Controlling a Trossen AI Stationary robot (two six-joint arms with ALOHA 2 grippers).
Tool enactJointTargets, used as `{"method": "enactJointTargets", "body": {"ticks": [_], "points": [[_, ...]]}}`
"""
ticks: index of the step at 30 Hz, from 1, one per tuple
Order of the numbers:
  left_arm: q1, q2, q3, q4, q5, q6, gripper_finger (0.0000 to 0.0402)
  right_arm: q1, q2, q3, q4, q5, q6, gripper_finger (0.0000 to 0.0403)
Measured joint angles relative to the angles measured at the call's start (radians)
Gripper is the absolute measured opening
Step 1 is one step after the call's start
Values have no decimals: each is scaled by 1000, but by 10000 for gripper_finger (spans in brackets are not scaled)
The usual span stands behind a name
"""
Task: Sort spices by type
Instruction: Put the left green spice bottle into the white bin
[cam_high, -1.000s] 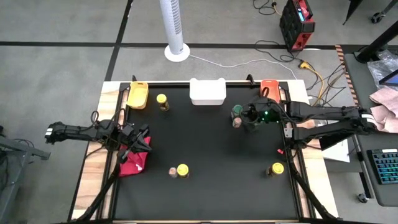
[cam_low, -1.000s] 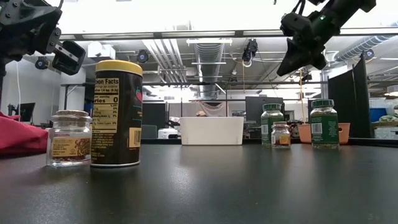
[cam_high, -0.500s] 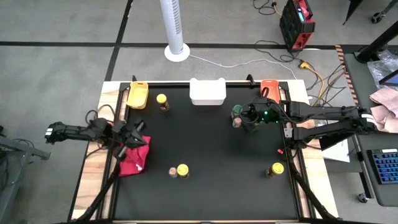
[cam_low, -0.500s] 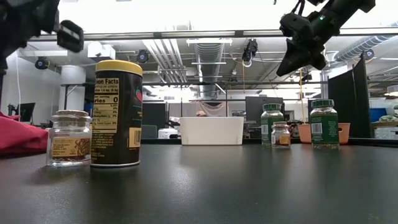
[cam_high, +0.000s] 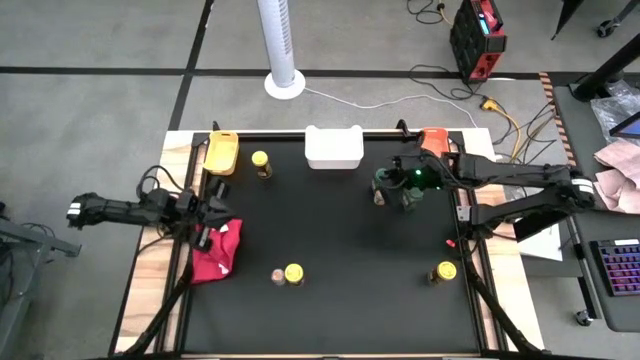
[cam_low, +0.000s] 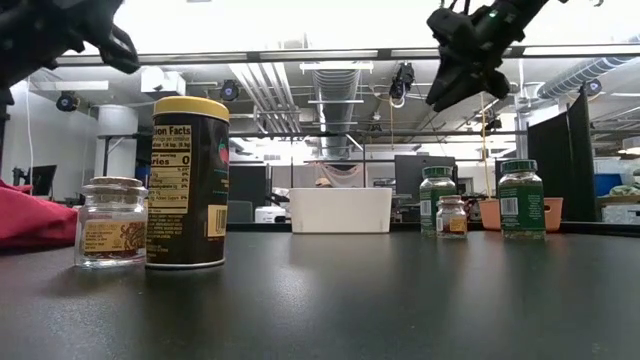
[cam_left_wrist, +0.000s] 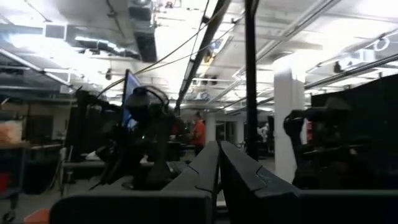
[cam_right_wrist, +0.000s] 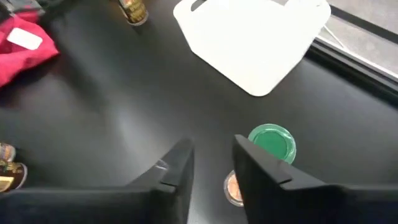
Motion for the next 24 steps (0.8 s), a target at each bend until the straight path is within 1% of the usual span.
{"method": "enactJointTargets", "body": {"ticks": [3,7,9,11,12,13,15,16,17,21,24], "points": [[0,64,0,94,-33,-10,0,-19,59,57,-45,0,-1,142],[0,131,0,188,-51,-85,0,-57,143,135,-155,0,-3,180],[0,146,0,203,-50,-118,0,-77,182,166,-213,0,-14,196],[0,151,3,175,-42,-166,0,-93,213,188,-251,1,-40,210],[0,158,11,153,-50,-171,0,-99,224,193,-261,0,-51,217],[0,170,29,114,-93,-180,0,-104,231,194,-262,0,-64,223],[-1,205,72,-26,-237,-206,0,-113,236,194,-261,-1,-80,234],[0,236,91,-99,-288,-220,0,-116,237,194,-260,-1,-87,239],[-1,271,113,-146,-313,-231,0,-118,236,194,-260,-2,-93,244],[-1,386,229,-211,-320,-222,0,-129,226,194,-256,-3,-112,261],[-1,462,334,-388,-312,-188,0,-141,220,195,-263,-27,-110,271]]}}
